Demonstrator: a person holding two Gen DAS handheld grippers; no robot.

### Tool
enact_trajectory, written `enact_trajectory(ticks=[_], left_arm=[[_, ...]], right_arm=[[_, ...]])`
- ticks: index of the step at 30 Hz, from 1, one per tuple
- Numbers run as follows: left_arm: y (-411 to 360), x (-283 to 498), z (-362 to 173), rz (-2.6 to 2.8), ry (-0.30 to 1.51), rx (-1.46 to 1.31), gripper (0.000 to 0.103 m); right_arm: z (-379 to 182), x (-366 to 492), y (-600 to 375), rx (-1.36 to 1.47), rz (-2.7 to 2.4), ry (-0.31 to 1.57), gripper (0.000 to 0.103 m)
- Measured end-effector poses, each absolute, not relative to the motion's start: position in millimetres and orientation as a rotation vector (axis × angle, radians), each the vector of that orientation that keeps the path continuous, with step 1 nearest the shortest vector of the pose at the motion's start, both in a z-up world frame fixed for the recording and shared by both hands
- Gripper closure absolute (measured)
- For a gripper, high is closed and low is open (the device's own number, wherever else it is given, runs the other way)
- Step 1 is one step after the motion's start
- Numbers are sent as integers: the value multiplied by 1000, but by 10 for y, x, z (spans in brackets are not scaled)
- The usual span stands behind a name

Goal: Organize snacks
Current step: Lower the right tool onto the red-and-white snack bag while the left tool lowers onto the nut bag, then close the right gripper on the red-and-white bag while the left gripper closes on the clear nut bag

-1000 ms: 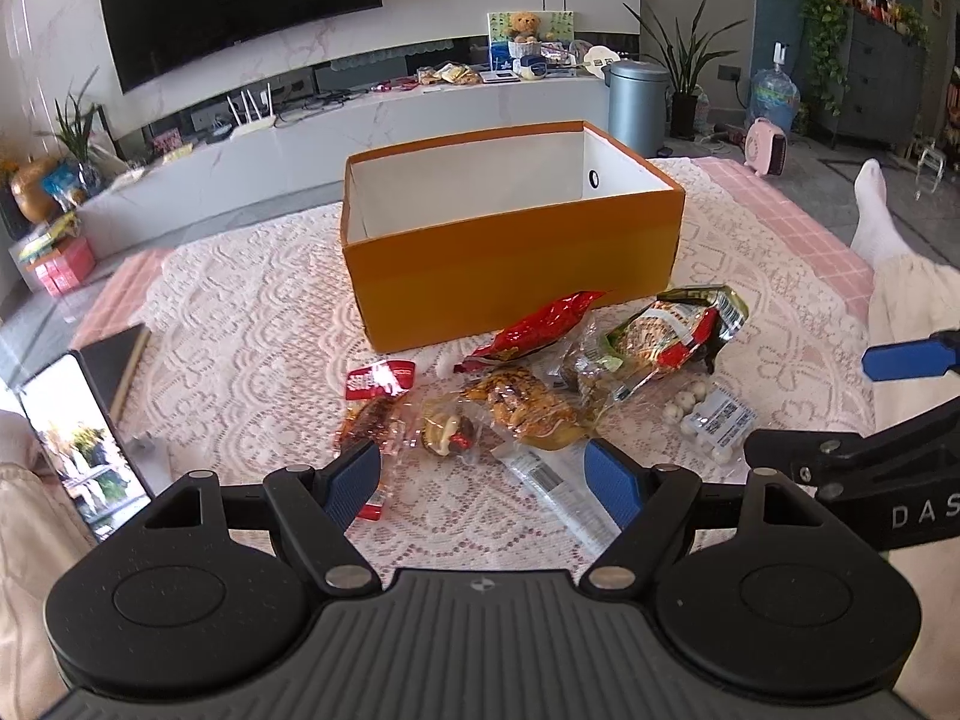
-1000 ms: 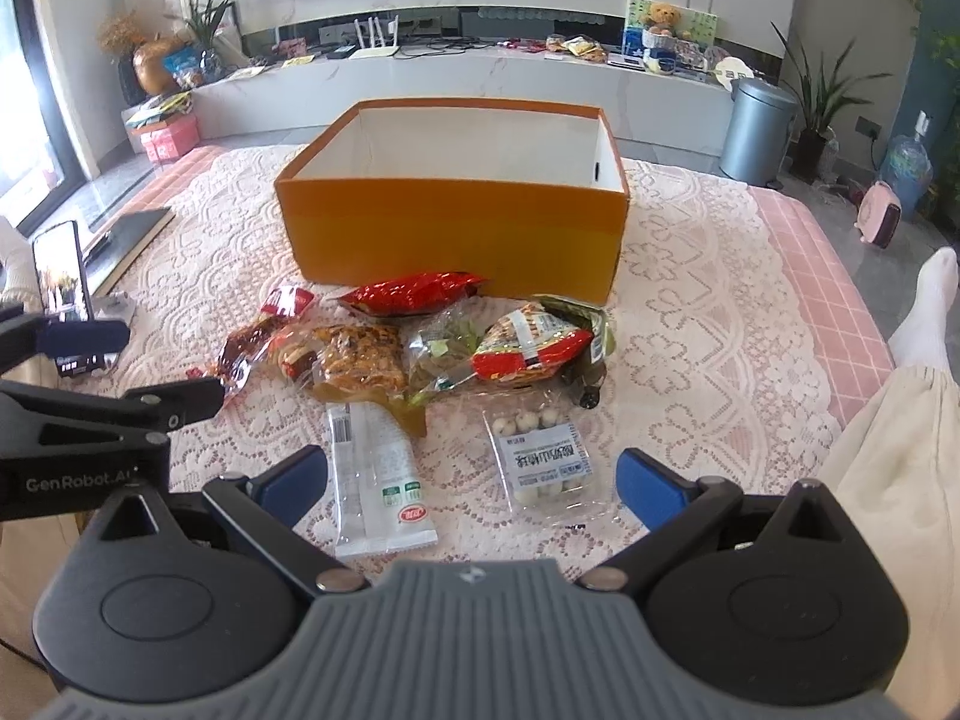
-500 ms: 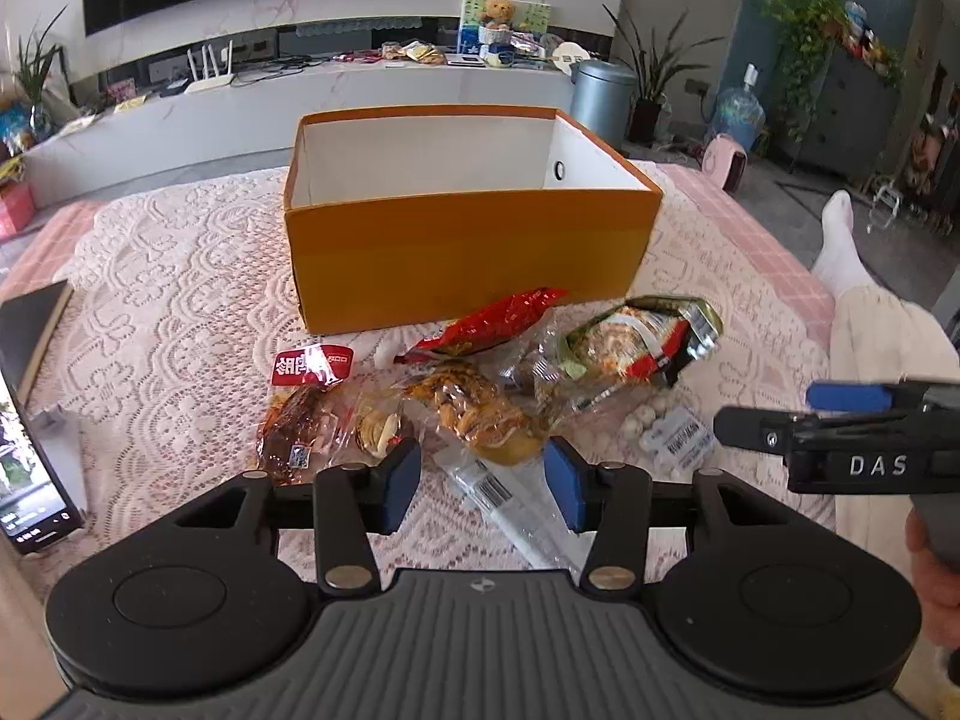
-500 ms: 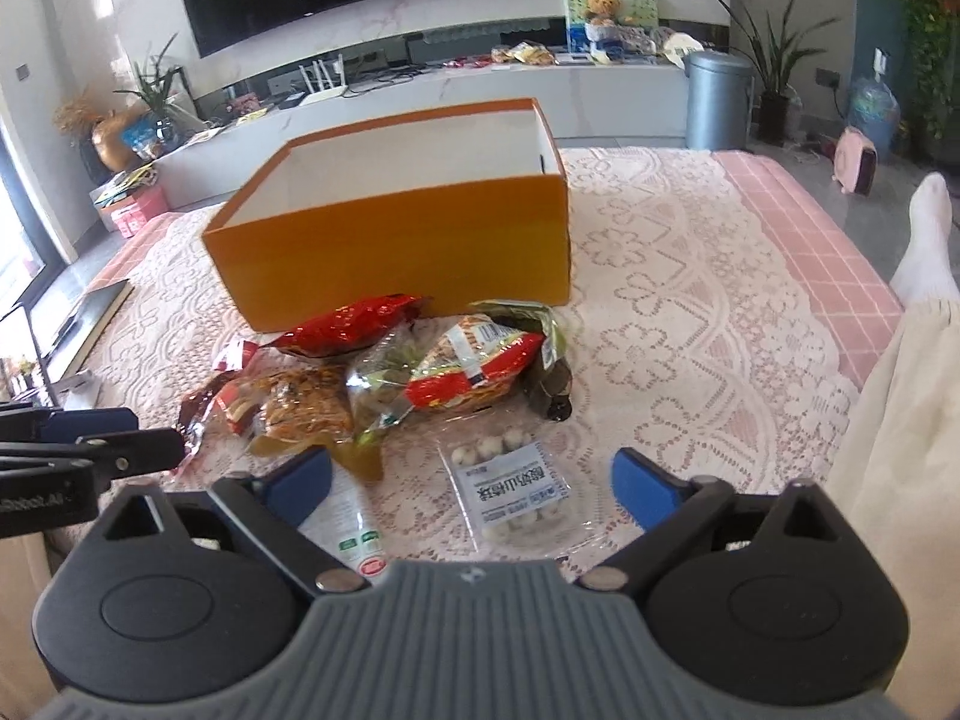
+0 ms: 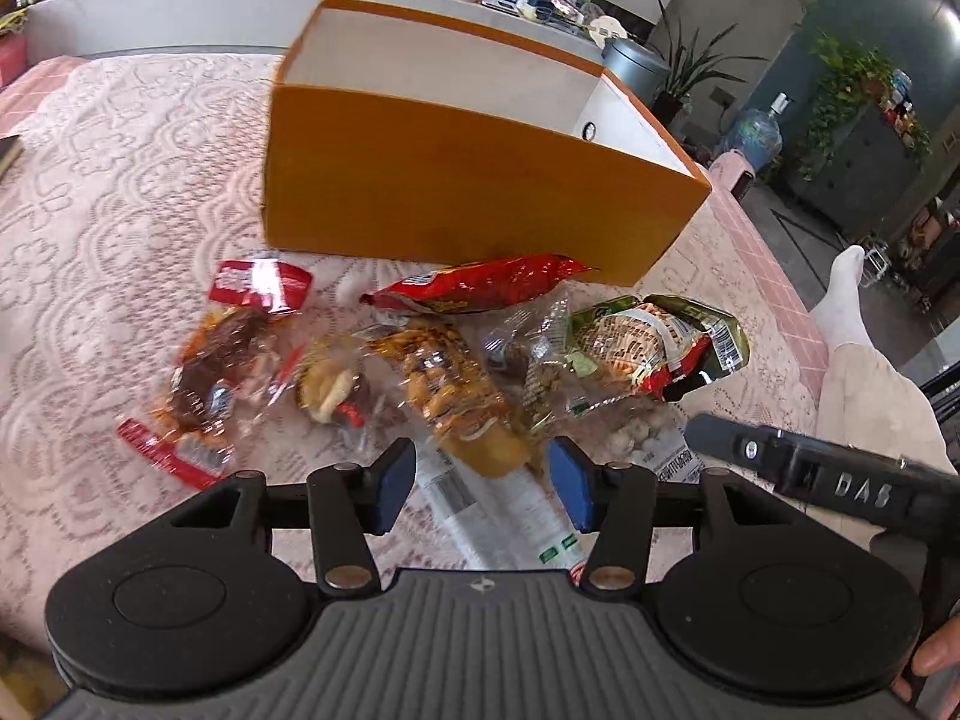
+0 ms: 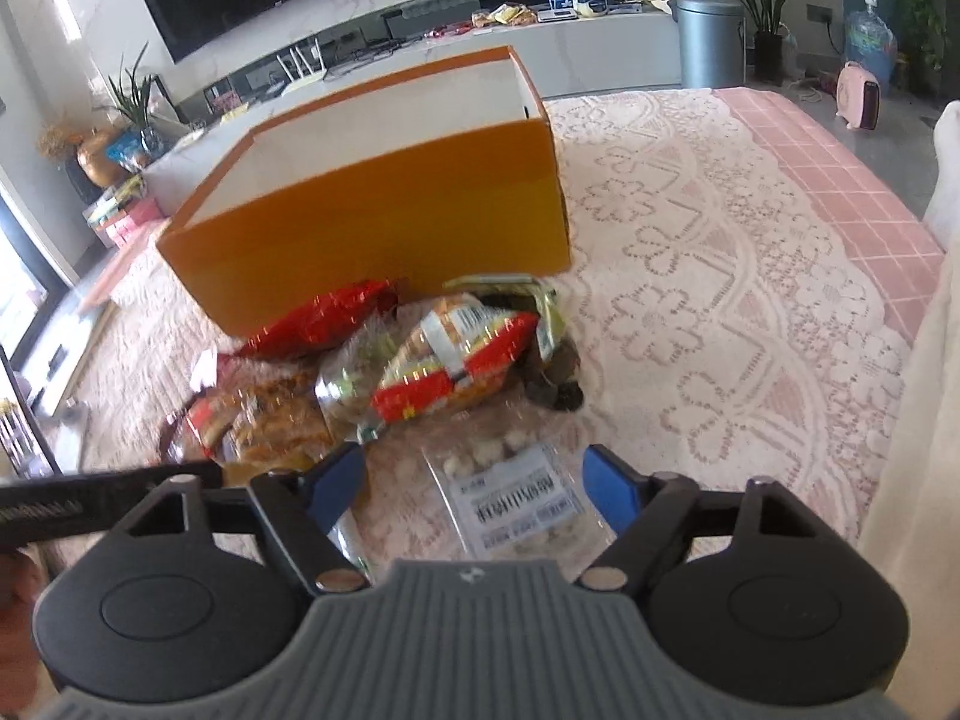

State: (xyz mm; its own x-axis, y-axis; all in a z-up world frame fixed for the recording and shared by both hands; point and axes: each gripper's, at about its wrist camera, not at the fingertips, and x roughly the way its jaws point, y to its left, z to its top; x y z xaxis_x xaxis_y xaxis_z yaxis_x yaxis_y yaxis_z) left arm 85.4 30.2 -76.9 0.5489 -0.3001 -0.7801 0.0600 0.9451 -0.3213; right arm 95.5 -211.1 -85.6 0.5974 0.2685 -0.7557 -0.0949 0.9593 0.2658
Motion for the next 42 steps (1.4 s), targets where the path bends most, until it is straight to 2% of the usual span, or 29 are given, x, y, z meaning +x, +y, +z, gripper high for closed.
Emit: enact_trajectory(ticks=[1,9,18,27,33,36,37,39,41,42], left_arm=[[292,883,-790,-215,971,-271,42],[278,1092,-917,-188,984,-288,42],[189,1323,-1010,-103,1028,-205,39],[49,1427,-1069,-75,1022,-154,23],[-83,1533,-1182,-49,1074,-65,21],[-7,1532,-1198,-49,1071,-114,22],[8,1523,-1193,-51,1067,-122,23],[39,1483,-1159,-45,1041,-133,29],[83,1442,-1092,-39,1007,-138,42],[99,1435,-1069,-41,1001,-142,42]], right_arm=[[-849,990,-2123,230,221,905,32],[-937,1299,-2093,375,261,933,32],[-1149,1573,-2084,401,216,987,32],[-1218,1668,-2121,394,200,962,34],[-1201,1622,-2110,375,211,943,45],[-1202,1604,-2125,393,234,939,62],[-1204,1596,-2129,403,243,939,66],[-1202,1591,-2128,402,248,936,68],[-1201,1583,-2127,398,249,932,69],[-1199,1578,-2129,399,249,931,70]])
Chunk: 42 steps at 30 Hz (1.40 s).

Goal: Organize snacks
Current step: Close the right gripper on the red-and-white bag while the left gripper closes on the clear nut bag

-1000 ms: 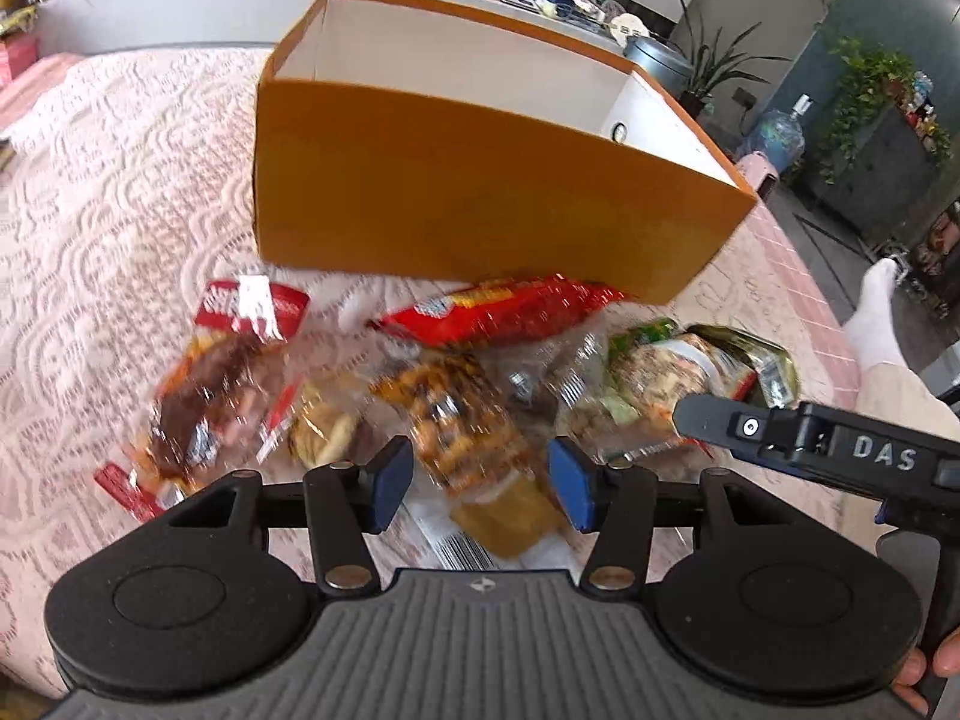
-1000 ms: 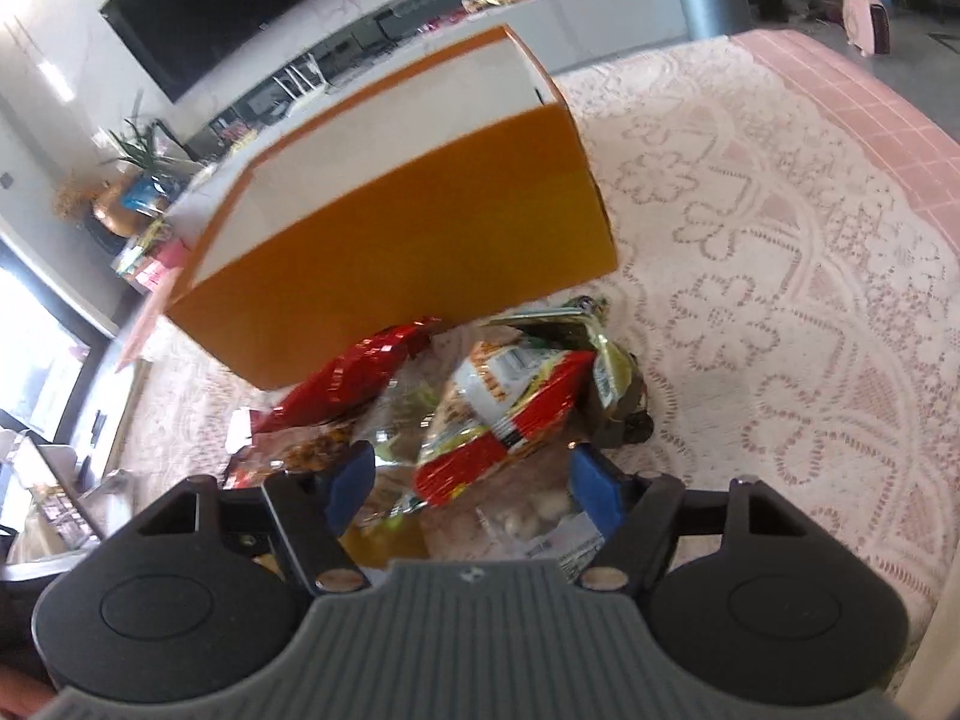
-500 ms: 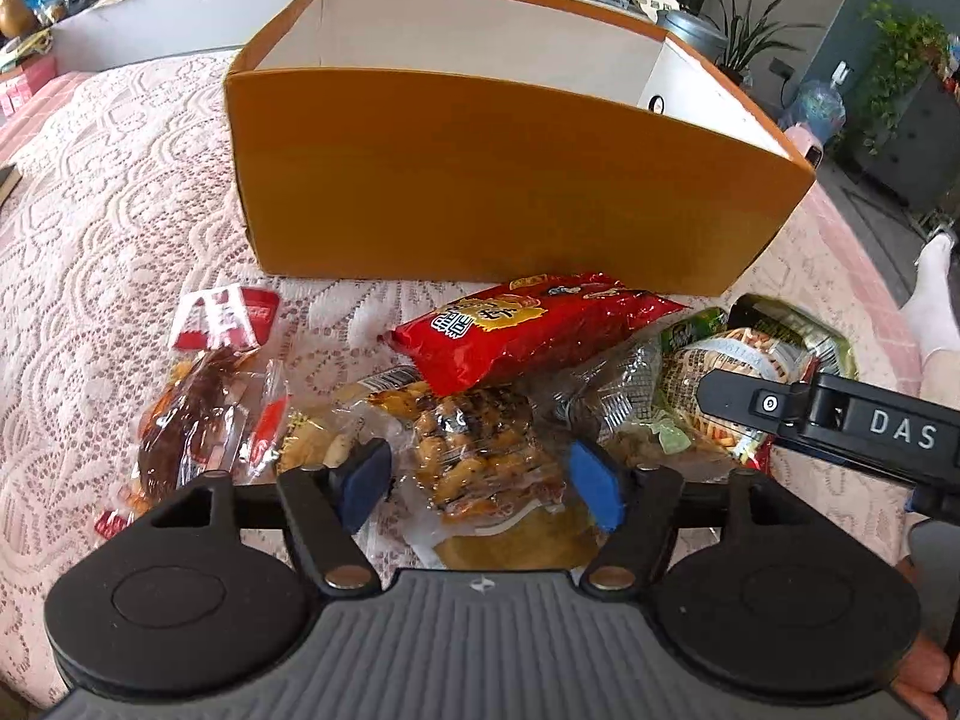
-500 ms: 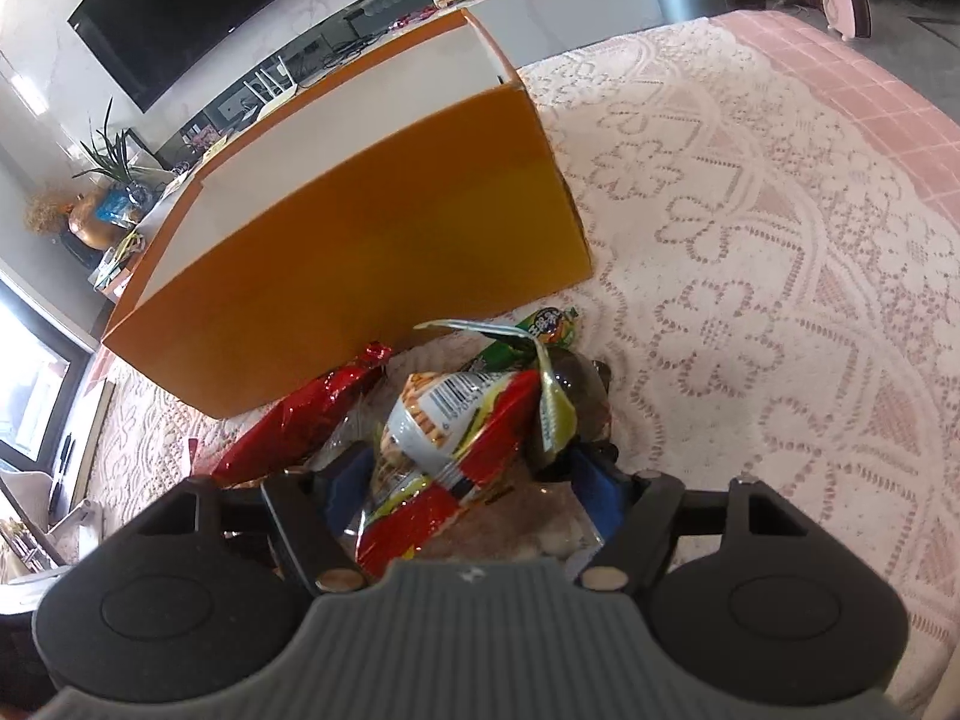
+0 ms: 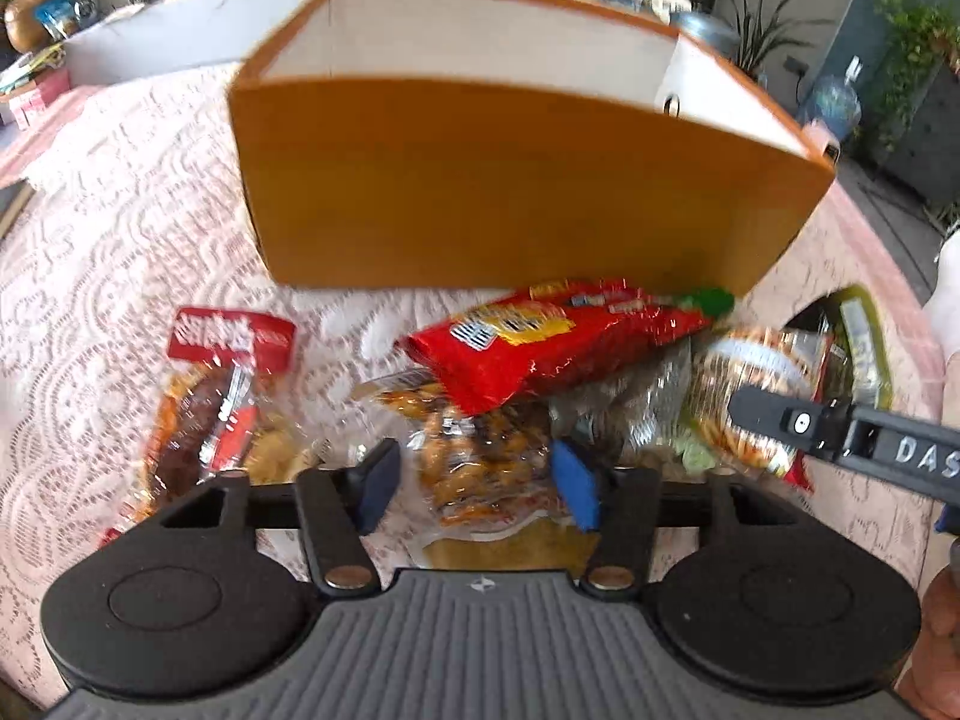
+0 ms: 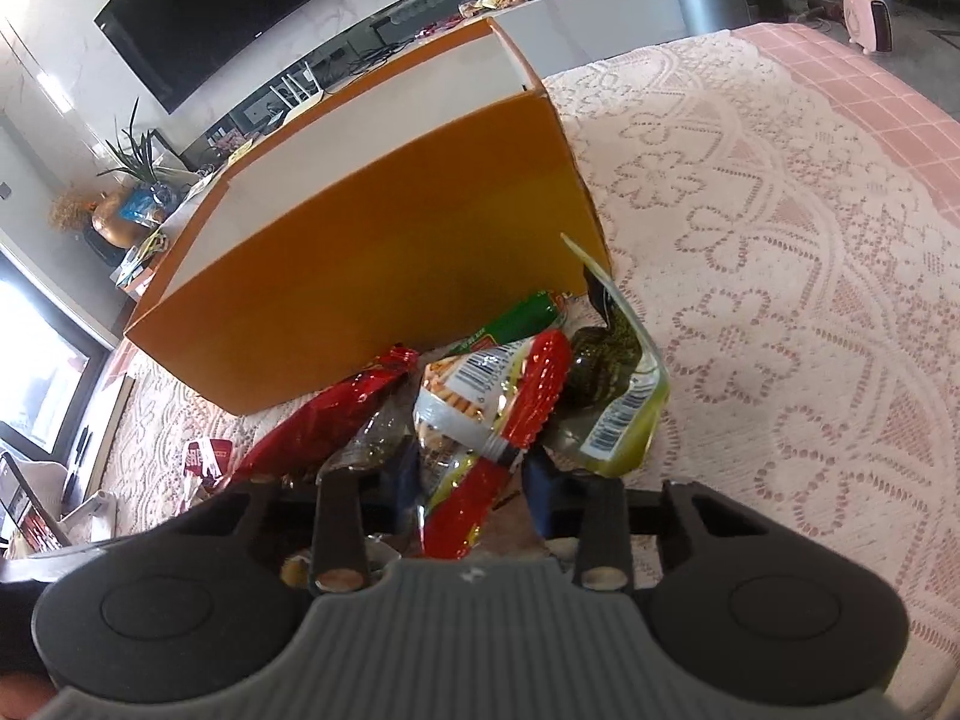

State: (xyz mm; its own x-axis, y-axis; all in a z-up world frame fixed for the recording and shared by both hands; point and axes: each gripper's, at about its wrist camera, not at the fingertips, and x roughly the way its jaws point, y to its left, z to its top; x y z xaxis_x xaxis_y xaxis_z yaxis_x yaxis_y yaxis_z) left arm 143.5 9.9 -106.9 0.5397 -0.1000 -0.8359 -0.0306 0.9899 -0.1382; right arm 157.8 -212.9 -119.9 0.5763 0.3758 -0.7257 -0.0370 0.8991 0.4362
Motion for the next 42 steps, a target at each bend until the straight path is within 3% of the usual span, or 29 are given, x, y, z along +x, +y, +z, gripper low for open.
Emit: enact_trajectory(ticks=[3,4,6,7,15,17,24,29,42], left_arm=[[166,1408,-1061,-50,1000,-168,43],[192,1389,-1058,-54,992,-181,51],[217,1327,-1005,-55,965,-185,57],[203,1292,-963,-52,941,-179,69],[261,1142,-830,-91,906,-206,73],[251,1077,-758,-120,887,-201,86],[130,1040,-715,-207,872,-231,88],[132,1112,-817,-239,907,-332,80],[52,1233,-930,-169,985,-296,72]], right_arm=[[-1169,1561,-2122,391,251,925,72],[-1158,1560,-2117,387,251,921,72],[-1135,1543,-2116,376,248,909,73],[-1123,1534,-2116,367,247,901,75],[-921,1372,-2065,298,255,812,76],[-888,1330,-2067,287,252,801,76],[-925,1238,-2062,265,243,837,76],[-1017,1233,-2134,301,236,868,75],[-1097,1262,-2131,309,259,878,74]])
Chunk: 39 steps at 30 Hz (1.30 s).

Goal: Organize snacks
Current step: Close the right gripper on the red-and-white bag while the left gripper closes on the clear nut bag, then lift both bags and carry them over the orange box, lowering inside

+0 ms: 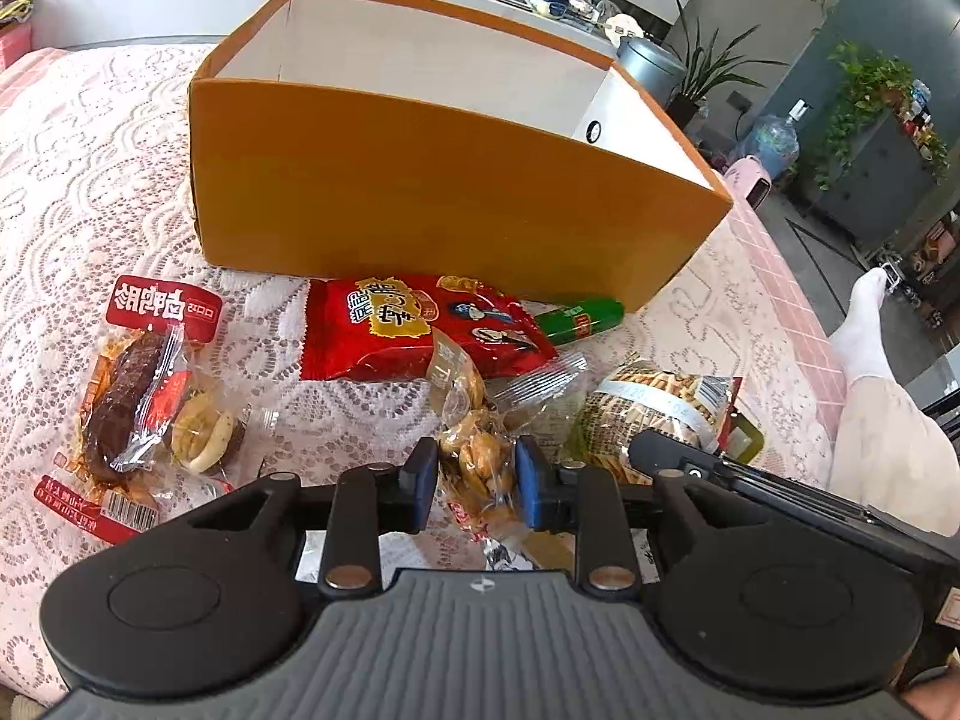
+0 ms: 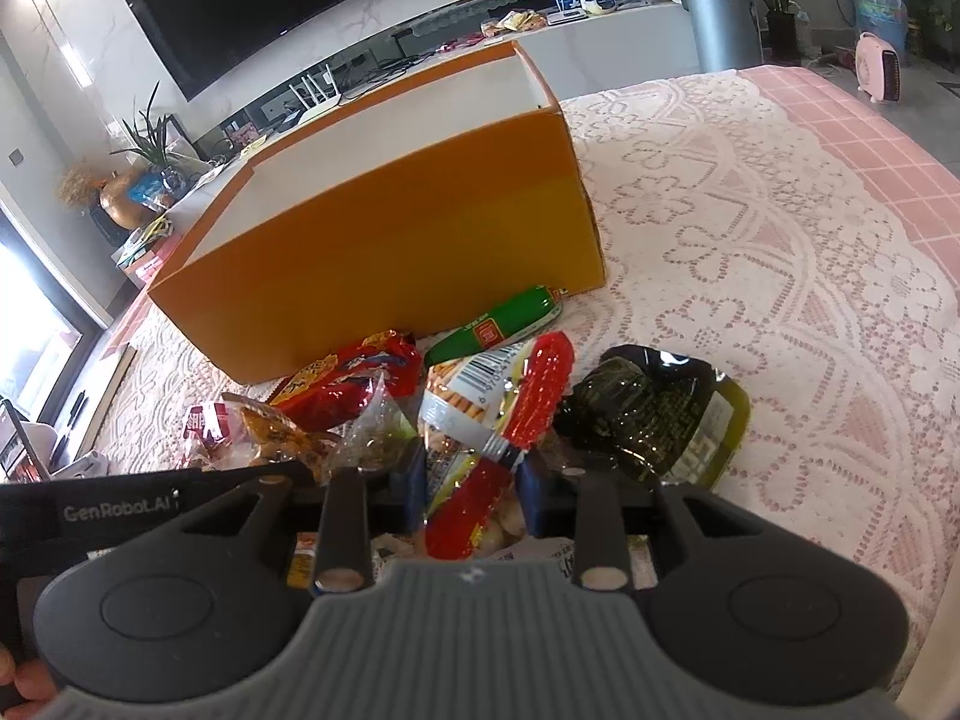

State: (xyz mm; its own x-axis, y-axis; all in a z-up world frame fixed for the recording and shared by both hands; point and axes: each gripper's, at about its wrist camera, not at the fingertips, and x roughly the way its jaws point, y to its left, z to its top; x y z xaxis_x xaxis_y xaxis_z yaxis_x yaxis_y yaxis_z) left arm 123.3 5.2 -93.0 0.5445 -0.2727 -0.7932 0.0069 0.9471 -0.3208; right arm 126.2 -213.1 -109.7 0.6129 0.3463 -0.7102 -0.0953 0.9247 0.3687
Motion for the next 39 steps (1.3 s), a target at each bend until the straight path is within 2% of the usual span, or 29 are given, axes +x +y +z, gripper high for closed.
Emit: enact_trajectory(ticks=[9,19,30,39], left_arm=[[104,1173,-936,-169,973,-295,75],[174,905,-506,-170,823,-236,75],[259,818,7,-164,681,-197,75],[336,1022,284,-147,599,-173,75]], right_arm=[[-1048,1222,-2044,238,263,835,75],[-811,1081,-2017,176,248,747,76],[-349,931,-1893,133,332,648,76],[118,1141,-1713,81,407,565,76]])
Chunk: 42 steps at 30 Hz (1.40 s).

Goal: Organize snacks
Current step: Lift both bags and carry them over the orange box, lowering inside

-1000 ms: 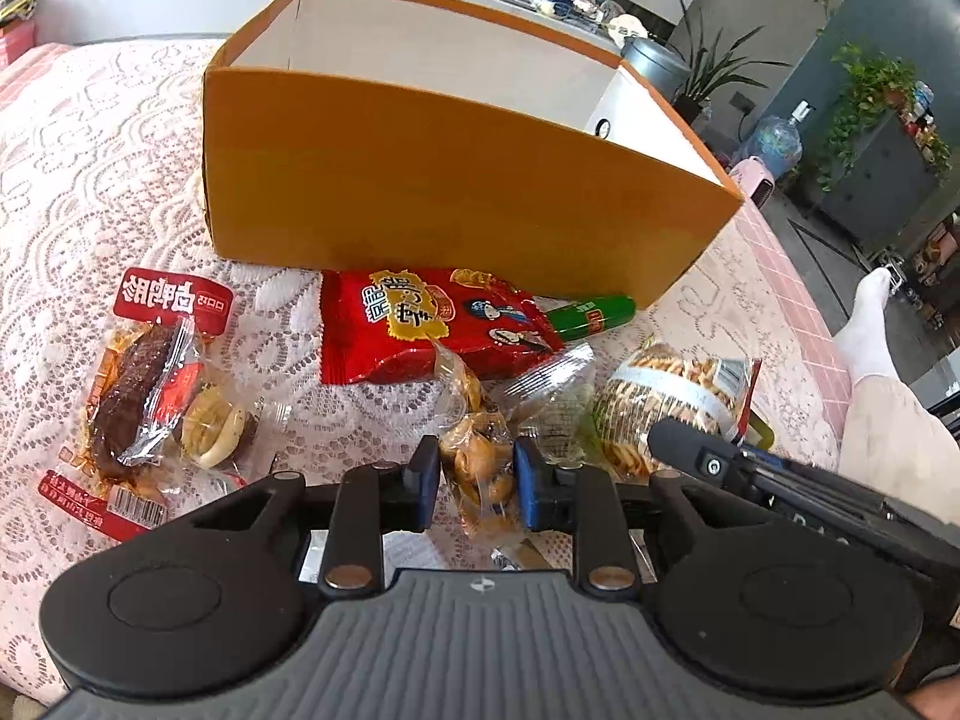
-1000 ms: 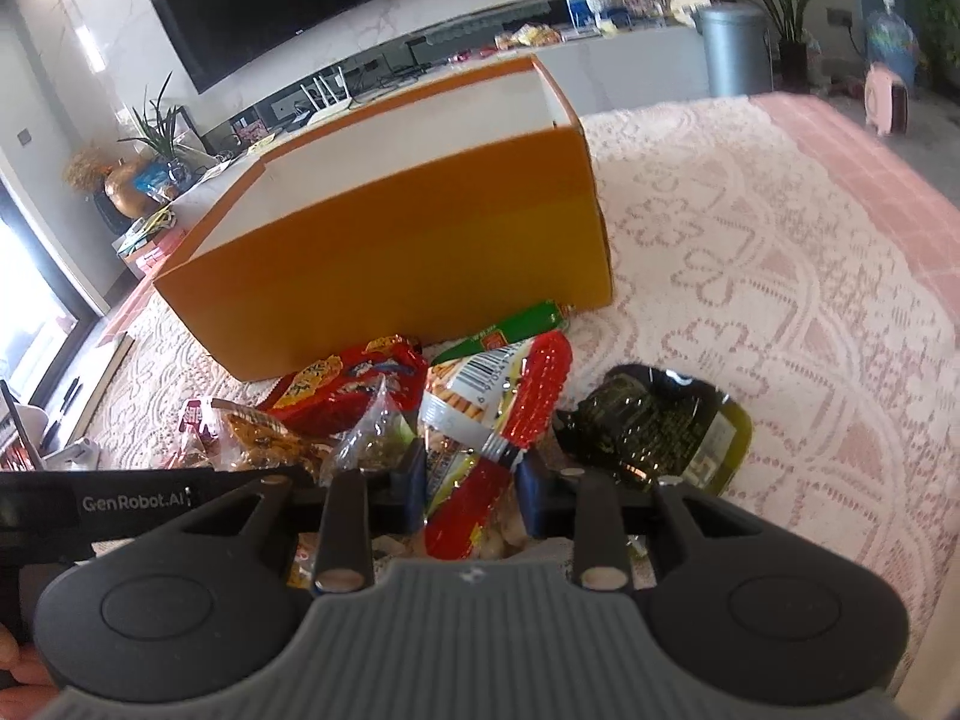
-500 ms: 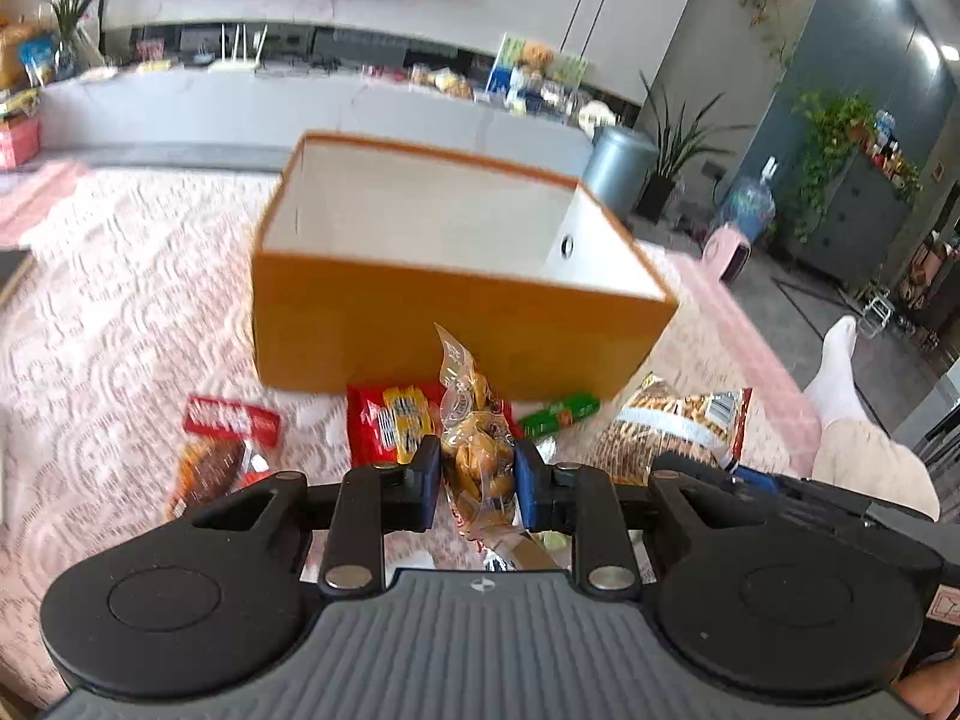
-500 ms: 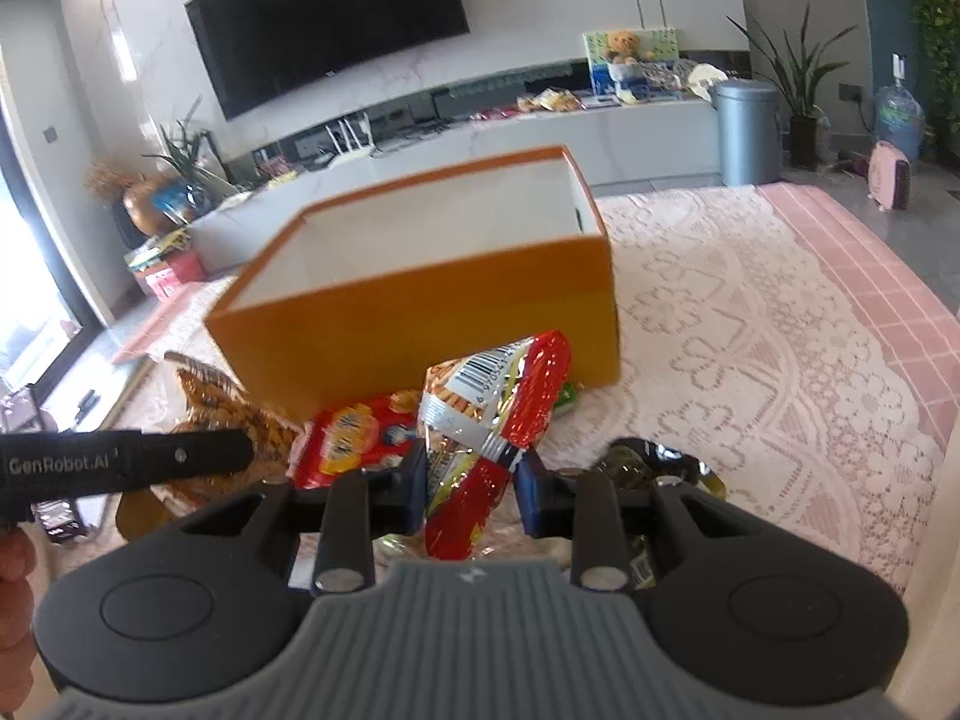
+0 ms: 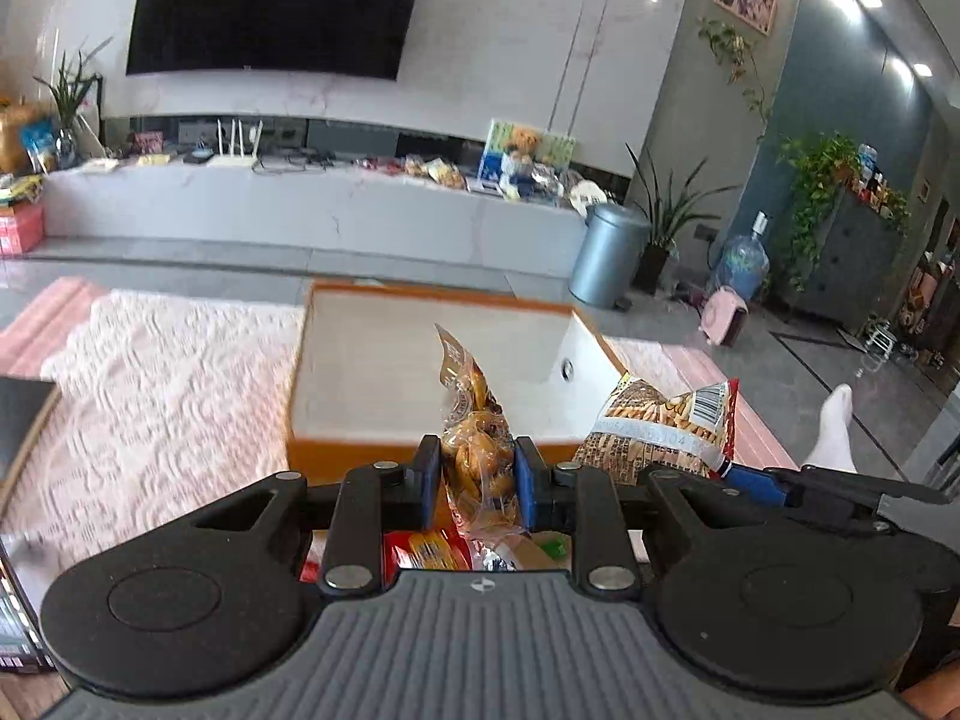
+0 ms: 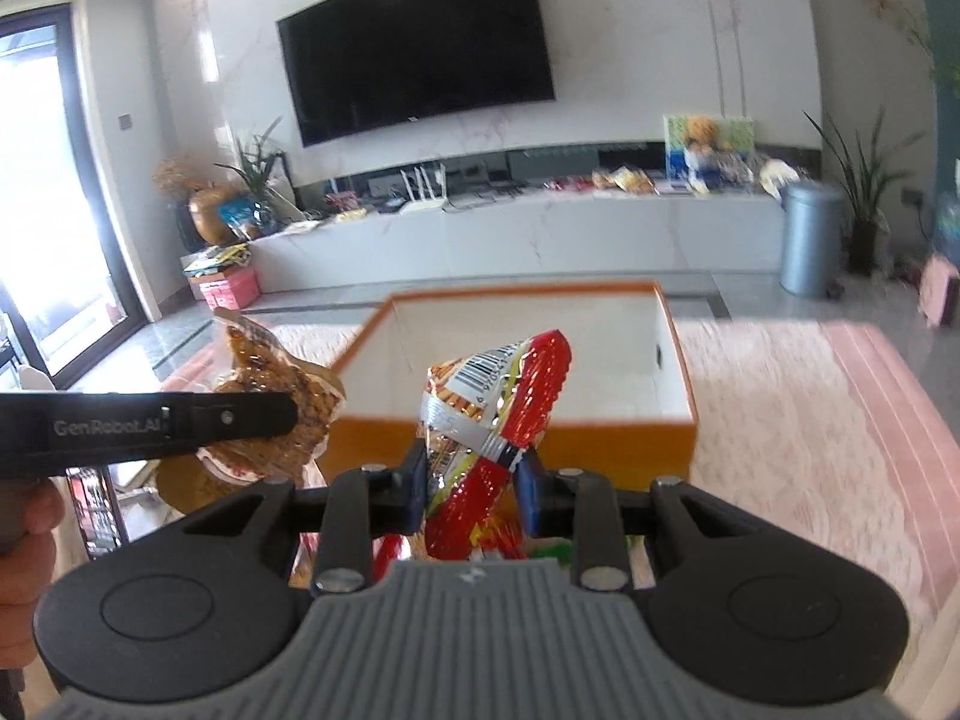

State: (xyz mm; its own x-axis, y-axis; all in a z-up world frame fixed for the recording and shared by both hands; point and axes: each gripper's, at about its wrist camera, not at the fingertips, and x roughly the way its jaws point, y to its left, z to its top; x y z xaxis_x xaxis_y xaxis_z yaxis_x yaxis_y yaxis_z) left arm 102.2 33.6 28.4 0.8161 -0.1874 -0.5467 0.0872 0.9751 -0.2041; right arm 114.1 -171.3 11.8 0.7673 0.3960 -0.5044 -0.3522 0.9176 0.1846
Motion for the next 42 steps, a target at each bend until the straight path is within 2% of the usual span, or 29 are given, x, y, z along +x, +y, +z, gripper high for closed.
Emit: enact_trajectory(ticks=[11,20,29,42], left_arm=[[507,1453,516,-99,522,-188,75],[554,1983,399,-55,536,-179,75],[602,2571,-187,-26,742,-169,75],[500,2828,-535,14,954,-50,75]], right_arm=[[419,1733,-1381,1,447,520,76],[316,2449,-1221,-39,463,572,76],[-213,3160,-1077,-69,448,784,76],[-794,3728,-974,-20,461,1094,76]])
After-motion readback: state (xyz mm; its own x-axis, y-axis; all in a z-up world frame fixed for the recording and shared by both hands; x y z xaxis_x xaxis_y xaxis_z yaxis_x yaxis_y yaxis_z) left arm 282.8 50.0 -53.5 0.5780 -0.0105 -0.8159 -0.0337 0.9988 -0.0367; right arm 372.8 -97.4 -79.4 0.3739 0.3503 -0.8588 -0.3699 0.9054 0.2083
